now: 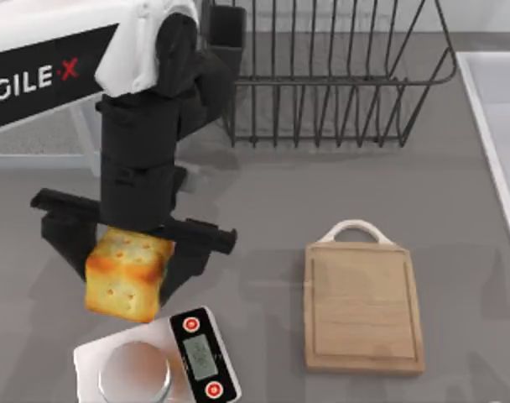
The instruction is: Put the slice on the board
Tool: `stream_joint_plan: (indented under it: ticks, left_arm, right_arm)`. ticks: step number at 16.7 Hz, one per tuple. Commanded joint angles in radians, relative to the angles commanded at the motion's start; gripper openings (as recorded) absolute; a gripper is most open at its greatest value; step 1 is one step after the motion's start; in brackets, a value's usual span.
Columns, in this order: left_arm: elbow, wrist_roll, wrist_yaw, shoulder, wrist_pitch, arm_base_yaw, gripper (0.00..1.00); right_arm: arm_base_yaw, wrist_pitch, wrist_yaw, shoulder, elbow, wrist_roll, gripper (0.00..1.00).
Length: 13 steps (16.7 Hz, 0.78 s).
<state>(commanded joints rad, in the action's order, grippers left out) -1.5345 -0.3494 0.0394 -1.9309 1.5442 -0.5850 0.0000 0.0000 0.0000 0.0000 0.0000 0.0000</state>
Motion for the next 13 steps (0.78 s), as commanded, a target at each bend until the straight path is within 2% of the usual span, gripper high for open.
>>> stream_joint_plan:
  ticks: [8, 13]
  left_arm:
    - [-0.294, -0.979, 0.021, -0.179, 0.030, -0.261, 0.00]
    - [-0.477, -1.471, 0.018, -0.292, -0.018, -0.348, 0.00]
  right_arm:
    - [0.000, 0.000, 0.000, 0.000, 0.000, 0.000, 1.00]
    - [0.000, 0.000, 0.000, 0.000, 0.000, 0.000, 1.00]
